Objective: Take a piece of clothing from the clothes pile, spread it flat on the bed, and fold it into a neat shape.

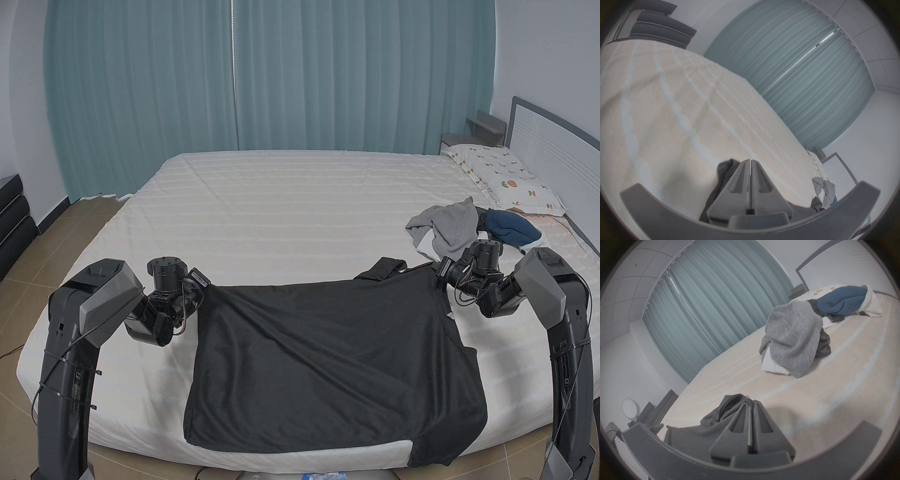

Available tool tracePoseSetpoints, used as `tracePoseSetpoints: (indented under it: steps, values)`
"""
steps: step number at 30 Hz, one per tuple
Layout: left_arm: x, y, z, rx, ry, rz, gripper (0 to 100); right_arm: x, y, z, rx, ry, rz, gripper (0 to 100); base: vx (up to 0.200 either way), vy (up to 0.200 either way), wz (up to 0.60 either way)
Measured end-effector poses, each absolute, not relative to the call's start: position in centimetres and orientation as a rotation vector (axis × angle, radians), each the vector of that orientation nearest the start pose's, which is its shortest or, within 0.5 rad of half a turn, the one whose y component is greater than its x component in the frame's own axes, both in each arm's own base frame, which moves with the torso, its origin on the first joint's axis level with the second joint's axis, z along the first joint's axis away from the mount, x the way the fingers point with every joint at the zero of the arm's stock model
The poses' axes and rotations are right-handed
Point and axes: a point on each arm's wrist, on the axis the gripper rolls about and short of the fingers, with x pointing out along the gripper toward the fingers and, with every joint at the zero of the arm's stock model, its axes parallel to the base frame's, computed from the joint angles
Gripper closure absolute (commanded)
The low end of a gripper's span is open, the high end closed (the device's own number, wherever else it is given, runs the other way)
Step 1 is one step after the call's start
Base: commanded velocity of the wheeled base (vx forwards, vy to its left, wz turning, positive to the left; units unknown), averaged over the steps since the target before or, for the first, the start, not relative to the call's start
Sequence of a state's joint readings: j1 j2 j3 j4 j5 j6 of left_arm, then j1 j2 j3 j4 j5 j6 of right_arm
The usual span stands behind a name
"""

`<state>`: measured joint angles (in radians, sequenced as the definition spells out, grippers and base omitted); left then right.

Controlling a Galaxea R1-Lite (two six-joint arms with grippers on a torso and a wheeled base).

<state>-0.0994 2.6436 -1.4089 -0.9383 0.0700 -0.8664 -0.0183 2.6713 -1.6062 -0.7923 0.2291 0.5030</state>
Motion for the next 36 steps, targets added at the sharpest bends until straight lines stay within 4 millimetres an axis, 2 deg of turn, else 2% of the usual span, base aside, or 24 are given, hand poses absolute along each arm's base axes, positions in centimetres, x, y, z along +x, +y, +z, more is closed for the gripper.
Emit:
tracePoseSetpoints:
  steps: [9,19,20,36]
  values:
    - [49.7,-3.7,-1.7,-0.885,0.161,0.125,100,53.3,-0.9,-0.5,0.552,0.218,0.059,100,0.0,0.0,0.0]
    - [49.4,-3.8,-2.1,-0.891,0.196,0.104,100,53.5,-0.6,-1.9,0.556,0.236,0.055,100,0.0,0.0,0.0]
    - [49.4,-3.9,-2.2,-0.891,0.203,0.099,0,53.5,-0.6,-2.0,0.556,0.238,0.054,100,0.0,0.0,0.0]
    - [48.2,-5.6,-3.4,-0.874,0.348,-0.01,0,53.2,-0.4,-2.7,0.559,0.264,0.051,100,0.0,0.0,0.0]
